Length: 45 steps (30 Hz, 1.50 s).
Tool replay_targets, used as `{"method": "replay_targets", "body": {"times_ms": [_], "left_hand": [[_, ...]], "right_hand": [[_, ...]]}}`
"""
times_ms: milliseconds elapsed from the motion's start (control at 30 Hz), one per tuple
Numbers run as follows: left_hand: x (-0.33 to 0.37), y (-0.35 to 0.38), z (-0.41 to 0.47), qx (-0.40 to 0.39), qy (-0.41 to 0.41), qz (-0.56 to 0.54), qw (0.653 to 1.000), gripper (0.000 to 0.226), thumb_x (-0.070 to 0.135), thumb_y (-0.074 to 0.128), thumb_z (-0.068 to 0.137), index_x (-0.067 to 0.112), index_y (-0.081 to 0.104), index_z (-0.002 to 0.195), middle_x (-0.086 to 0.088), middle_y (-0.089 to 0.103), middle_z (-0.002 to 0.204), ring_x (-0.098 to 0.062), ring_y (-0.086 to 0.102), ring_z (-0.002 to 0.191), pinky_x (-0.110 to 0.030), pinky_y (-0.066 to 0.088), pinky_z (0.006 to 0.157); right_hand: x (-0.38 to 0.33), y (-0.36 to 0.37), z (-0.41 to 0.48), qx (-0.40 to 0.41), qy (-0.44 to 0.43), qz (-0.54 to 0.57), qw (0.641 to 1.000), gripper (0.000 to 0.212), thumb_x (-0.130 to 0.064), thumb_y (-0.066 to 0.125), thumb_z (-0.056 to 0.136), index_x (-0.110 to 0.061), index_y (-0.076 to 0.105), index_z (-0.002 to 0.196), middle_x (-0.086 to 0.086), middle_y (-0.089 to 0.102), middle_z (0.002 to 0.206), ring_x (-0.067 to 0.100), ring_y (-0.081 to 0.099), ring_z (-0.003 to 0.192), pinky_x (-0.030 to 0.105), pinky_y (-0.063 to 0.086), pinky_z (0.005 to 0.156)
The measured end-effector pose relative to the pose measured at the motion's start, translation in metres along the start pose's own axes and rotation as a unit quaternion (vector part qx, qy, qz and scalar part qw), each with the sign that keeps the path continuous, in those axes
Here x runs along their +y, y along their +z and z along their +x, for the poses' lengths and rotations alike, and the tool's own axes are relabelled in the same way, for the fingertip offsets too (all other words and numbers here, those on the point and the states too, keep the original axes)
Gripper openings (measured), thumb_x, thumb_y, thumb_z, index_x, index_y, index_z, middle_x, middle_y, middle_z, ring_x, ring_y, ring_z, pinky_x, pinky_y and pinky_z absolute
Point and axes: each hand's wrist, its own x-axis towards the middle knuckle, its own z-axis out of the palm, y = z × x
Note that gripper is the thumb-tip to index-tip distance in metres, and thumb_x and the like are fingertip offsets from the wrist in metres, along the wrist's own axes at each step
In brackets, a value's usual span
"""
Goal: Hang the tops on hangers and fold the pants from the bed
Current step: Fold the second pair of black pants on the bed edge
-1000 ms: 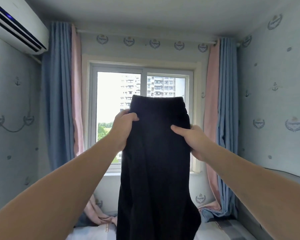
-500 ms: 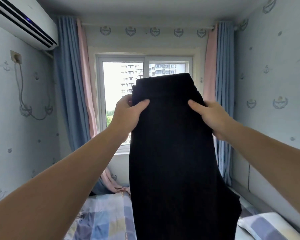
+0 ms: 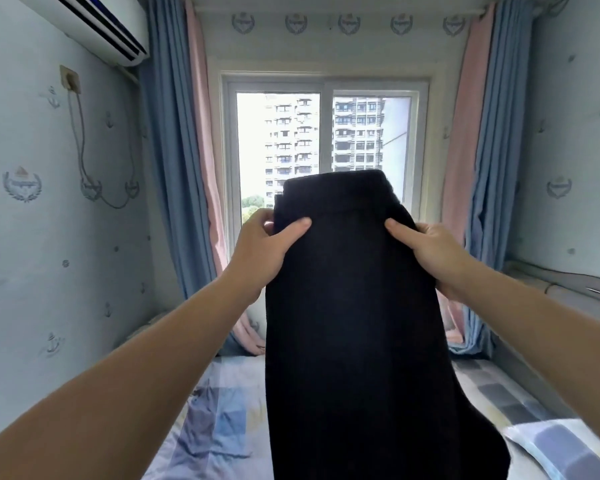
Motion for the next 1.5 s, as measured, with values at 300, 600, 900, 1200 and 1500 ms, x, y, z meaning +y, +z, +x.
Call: {"method": "replay_targets", "body": {"times_ms": [300, 600, 900, 1200, 1500], "left_hand": [[-0.257, -0.071, 0.033, 0.043, -0.152, -0.01, 0.987, 0.026, 0.024, 0.079, 0.086, 0.014, 0.065, 0.106, -0.003, 0.077, 0.096, -0.02, 0.075, 0.088, -0.027, 0.06, 0.07], [-0.589, -0.144, 0.026, 0.056, -0.365, 0.081, 0.926, 0.02, 0.022, 0.077, 0.087, 0.014, 0.066, 0.103, -0.007, 0.075, 0.098, -0.02, 0.073, 0.091, -0.034, 0.06, 0.079], [-0.852, -0.161, 0.042, 0.041, -0.418, 0.114, 0.9, 0.024, 0.036, 0.065, 0.096, 0.019, 0.064, 0.114, 0.004, 0.072, 0.102, -0.009, 0.07, 0.09, -0.021, 0.053, 0.071], [-0.987, -0.153, 0.003, 0.032, -0.475, 0.22, 0.851, 0.059, 0.049, 0.054, 0.098, 0.026, 0.037, 0.15, 0.007, 0.049, 0.144, -0.02, 0.049, 0.131, -0.04, 0.041, 0.109], [-0.967, -0.129, -0.123, -0.096, -0.487, 0.323, 0.806, 0.071, 0.053, 0.053, 0.097, 0.033, 0.024, 0.158, 0.004, 0.012, 0.168, -0.019, 0.01, 0.153, -0.043, 0.017, 0.122]], "right_hand": [[0.226, 0.115, 0.09, -0.054, 0.148, -0.009, 0.988, 0.023, -0.034, 0.069, 0.094, -0.016, 0.078, 0.103, 0.005, 0.078, 0.104, 0.023, 0.075, 0.096, 0.03, 0.061, 0.077], [0.52, 0.244, 0.152, -0.136, 0.326, -0.101, 0.93, 0.023, -0.039, 0.066, 0.096, -0.018, 0.075, 0.101, -0.003, 0.079, 0.093, 0.017, 0.076, 0.088, 0.035, 0.06, 0.084], [0.765, 0.326, 0.204, -0.074, 0.363, -0.142, 0.918, 0.027, -0.042, 0.066, 0.096, -0.016, 0.073, 0.096, 0.002, 0.075, 0.095, 0.023, 0.071, 0.091, 0.036, 0.058, 0.078], [0.907, 0.367, 0.201, -0.035, 0.4, -0.193, 0.895, 0.03, -0.027, 0.058, 0.1, -0.015, 0.057, 0.127, -0.003, 0.06, 0.105, 0.01, 0.056, 0.084, 0.022, 0.038, 0.063], [0.932, 0.355, 0.095, -0.155, 0.437, -0.212, 0.86, 0.051, -0.04, 0.054, 0.1, -0.031, 0.042, 0.148, -0.005, 0.042, 0.153, 0.015, 0.042, 0.139, 0.028, 0.035, 0.103]]}}
